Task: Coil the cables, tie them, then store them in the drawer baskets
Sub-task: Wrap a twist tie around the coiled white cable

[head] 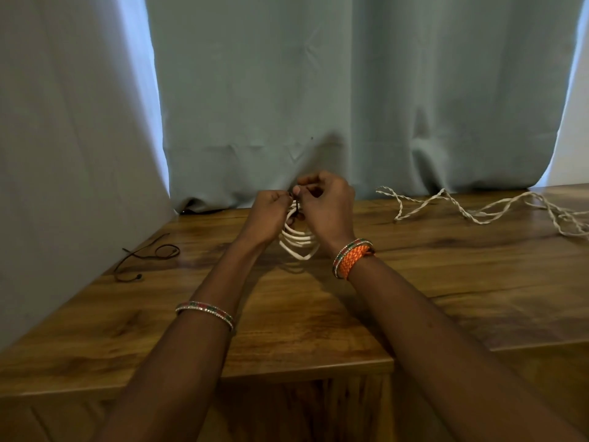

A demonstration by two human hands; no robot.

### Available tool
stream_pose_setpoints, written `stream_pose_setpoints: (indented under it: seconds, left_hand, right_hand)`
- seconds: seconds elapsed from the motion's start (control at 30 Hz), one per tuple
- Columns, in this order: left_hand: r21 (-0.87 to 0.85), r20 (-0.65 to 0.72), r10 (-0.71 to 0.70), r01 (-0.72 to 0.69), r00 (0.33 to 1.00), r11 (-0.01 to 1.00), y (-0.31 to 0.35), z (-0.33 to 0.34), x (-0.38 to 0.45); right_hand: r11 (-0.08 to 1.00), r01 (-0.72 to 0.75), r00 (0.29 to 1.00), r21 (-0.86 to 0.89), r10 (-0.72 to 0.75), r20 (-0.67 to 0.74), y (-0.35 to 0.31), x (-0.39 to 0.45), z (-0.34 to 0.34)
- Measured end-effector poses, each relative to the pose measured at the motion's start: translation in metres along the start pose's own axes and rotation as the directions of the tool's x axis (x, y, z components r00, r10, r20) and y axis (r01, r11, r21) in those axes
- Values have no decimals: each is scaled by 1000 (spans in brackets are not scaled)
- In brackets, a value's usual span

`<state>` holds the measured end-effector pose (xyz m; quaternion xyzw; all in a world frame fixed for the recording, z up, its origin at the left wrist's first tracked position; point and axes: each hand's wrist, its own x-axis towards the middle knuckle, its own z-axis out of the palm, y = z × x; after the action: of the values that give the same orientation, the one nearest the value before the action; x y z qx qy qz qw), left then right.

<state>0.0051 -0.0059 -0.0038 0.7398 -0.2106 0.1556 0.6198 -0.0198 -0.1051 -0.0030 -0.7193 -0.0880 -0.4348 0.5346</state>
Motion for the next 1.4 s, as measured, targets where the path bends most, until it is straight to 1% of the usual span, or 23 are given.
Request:
stream_pose_setpoints:
  seconds: [0.2,0.3,0.4,0.53,0.63,0.83,0.93,1.17,1.3,1.4]
  left_hand:
    - [147,-28,76,-72,997,987,-6,-4,4]
    - [225,-29,126,-117,992,967,-4,-5,2]
    - [303,-6,167,-157,986,940,-1,-4,-2]
    - [343,0,216,-202,976,917,1,-5,-4]
    - [378,11,236,-223,972,899,3,-5,-6]
    - [373,32,239,-233,971,898,3,-7,-6]
    - [409,29,238,-228,971,884,3,-7,-6]
    - [481,44,224,-217,974,849,1,-8,-7]
    - [534,63,252,-246,966,809,-1,-9,-7]
    - [562,77,228,-231,971,794,-5,-8,-6]
  right_hand:
    - [1000,18,999,13,-18,50,-4,-2,5]
    - [998,35,997,-43,-32,67,0,-3,6]
    - [998,37,997,-60,-32,70,1,-5,7]
    - [998,37,999,-42,-36,36,-2,-5,6]
    - [997,43,998,-59,-41,41,-3,-6,5]
    - [996,59,998,-61,-57,35,-4,-5,4]
    - [994,85,996,-73,-83,30,-4,-6,4]
    - [978,111,989,-177,-92,115,-4,-6,2]
    - [985,84,981,-150,-55,186,-5,-6,-1]
    - [988,69,973,-142,-35,229,-6,-6,-4]
